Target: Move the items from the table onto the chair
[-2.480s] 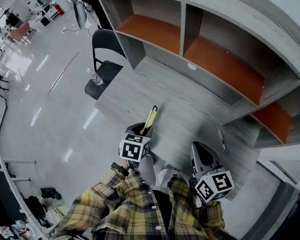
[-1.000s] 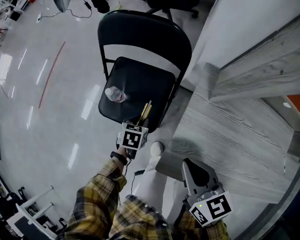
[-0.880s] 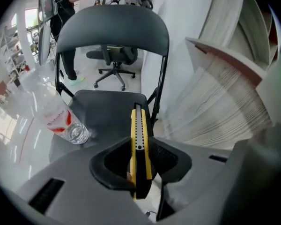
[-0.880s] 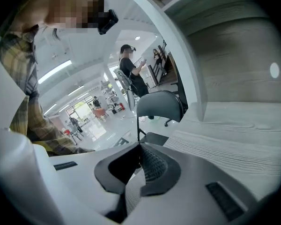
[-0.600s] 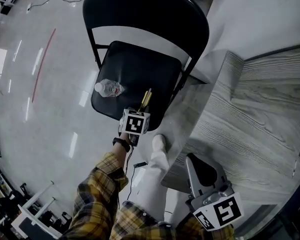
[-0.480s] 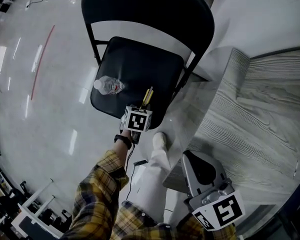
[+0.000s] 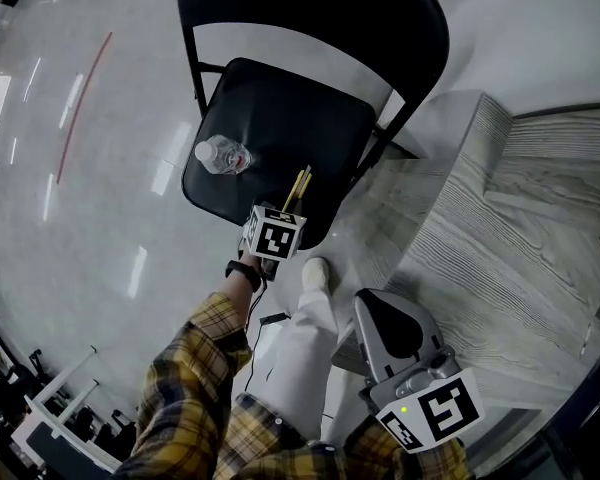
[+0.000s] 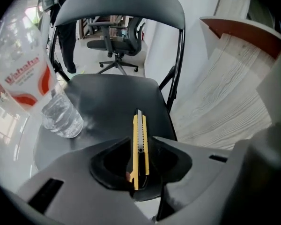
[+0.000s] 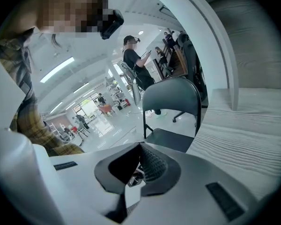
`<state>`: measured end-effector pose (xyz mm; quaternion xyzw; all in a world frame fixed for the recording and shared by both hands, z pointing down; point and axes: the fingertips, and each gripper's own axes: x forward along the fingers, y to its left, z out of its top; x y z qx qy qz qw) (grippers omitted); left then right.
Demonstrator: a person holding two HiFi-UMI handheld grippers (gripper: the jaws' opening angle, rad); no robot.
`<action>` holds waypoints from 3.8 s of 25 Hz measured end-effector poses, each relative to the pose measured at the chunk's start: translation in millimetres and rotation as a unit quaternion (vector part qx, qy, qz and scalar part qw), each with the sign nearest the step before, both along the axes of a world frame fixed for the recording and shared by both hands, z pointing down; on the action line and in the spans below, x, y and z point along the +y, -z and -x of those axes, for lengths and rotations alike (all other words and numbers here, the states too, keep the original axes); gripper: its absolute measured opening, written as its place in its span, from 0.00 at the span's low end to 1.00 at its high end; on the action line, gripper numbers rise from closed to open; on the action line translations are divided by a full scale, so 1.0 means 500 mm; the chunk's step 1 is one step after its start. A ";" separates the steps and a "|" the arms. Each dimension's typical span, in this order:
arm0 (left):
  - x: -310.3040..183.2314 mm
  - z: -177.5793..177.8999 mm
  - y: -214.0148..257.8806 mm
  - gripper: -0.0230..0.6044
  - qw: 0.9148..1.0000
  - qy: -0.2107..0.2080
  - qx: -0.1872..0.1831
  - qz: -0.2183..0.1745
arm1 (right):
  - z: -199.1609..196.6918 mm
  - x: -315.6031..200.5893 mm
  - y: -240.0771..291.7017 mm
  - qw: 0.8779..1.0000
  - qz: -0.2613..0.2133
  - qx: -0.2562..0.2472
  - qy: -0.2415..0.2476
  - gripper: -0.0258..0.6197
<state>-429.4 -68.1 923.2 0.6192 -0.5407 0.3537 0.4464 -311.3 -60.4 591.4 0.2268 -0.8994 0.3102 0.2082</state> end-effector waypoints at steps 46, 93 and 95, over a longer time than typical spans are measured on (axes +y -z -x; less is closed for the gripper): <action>0.077 -1.068 0.985 0.04 0.942 -0.159 0.124 -0.270 | -1.355 0.034 0.272 0.941 -0.107 0.094 -0.307 0.07; 0.152 -0.880 0.945 0.04 0.964 -0.045 0.090 -0.248 | -1.362 -0.036 0.012 0.963 -0.002 0.178 -0.201 0.14; 0.162 -0.831 0.943 0.04 0.963 -0.038 0.097 -0.251 | -1.296 -0.021 0.035 0.965 -0.007 0.173 -0.199 0.14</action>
